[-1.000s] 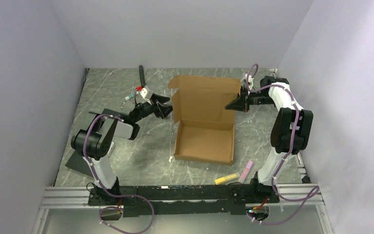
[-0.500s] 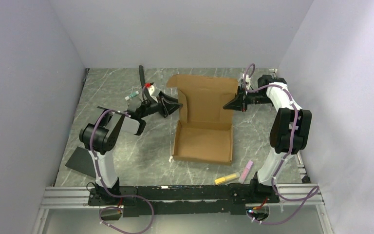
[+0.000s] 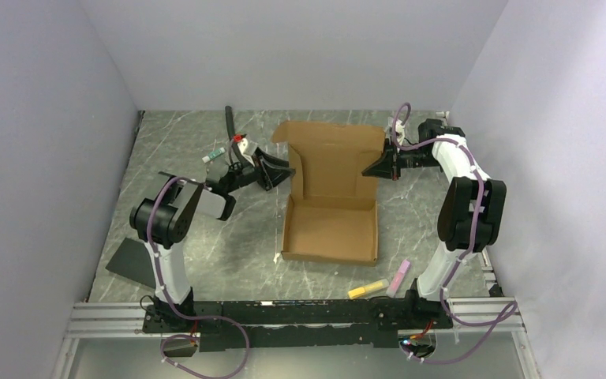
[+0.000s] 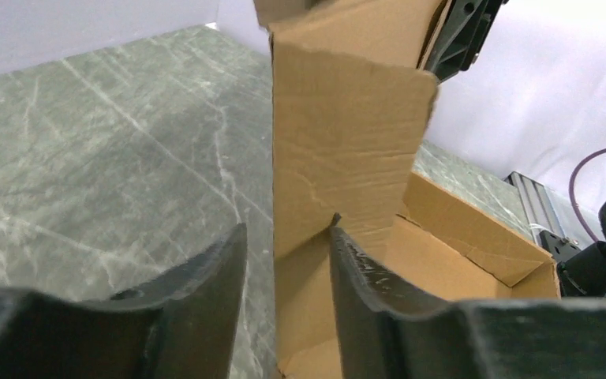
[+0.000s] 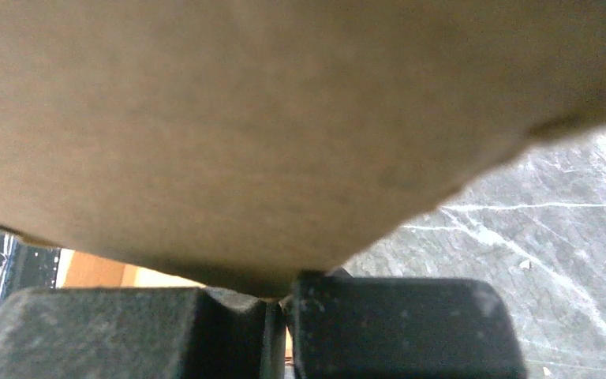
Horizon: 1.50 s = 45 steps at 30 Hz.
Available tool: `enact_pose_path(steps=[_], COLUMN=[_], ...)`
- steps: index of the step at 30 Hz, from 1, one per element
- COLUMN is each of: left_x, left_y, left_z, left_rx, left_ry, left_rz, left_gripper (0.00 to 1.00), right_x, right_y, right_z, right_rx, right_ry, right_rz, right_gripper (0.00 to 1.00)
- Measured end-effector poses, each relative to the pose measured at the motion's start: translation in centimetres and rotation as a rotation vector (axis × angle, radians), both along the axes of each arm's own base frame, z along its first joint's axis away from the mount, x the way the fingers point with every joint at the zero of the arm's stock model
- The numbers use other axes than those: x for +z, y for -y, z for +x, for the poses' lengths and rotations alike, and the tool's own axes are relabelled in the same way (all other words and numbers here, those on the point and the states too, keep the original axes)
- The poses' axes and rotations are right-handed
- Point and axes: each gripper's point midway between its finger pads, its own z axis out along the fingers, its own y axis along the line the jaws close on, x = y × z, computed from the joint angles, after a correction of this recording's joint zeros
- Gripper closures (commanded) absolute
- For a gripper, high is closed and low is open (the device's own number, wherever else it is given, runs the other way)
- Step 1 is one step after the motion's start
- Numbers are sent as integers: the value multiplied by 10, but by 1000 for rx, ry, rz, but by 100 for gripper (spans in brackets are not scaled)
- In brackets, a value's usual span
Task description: Fold the paper box
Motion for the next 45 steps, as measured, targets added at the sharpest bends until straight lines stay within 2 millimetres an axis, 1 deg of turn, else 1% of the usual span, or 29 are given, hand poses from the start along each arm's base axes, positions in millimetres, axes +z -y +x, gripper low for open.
enact_pose_path(steps=[2, 5, 7, 10, 12, 13, 14, 17, 21, 26, 28, 34, 38, 40, 44, 45], left_x=[-4, -3, 7, 30, 44, 49, 55, 65, 61, 55, 53, 48, 45, 46, 55, 58], left_y=[-4, -15, -26, -40, -48, -50, -52, -58, -67, -71, -72, -73, -73, -73, -77, -78], left_z=[-6, -18, -25, -26, -25, -26, -27, -29, -33, -40, -43, -46, -48, -50, -57, -58], left_rx=[26, 62, 87, 118, 143, 153, 163, 208, 270, 286, 286, 284, 284, 285, 298, 306], left_ry=[-33, -70, -83, -72, -67, -67, -70, -84, -134, -179, -195, -216, -232, -233, -219, -215], left_rz=[-2, -12, -33, -66, -78, -79, -77, -52, 11, 54, 62, 71, 77, 78, 77, 75], left_gripper=[40, 36, 28, 26, 26, 26, 26, 25, 25, 25, 25, 25, 25, 25, 25, 25], right_x=[2, 3, 5, 5, 5, 4, 3, -2, -5, 3, 10, 37, 53, 62, 79, 83], right_y=[0, 0, 0, 1, 1, 2, 4, 11, 15, 18, 20, 23, 21, 20, 20, 20], right_z=[-1, -2, -3, -3, -3, -4, -4, -7, -12, -15, -14, -11, -7, -2, 13, 17], right_rx=[-1, -2, 0, 1, 0, 0, -1, -7, -18, -42, -53, -88, -141, -185, -258, -275], right_ry=[2, 11, 18, 24, 26, 27, 30, 37, 22, 7, -2, -12, -57, -81, -91, -95], right_rz=[-7, -22, -29, -35, -40, -49, -69, -129, -174, -184, -182, -159, -133, -115, -77, -64], right_gripper=[95, 94, 92, 87, 76, 69, 63, 47, 28, 15, 11, 10, 14, 21, 45, 47])
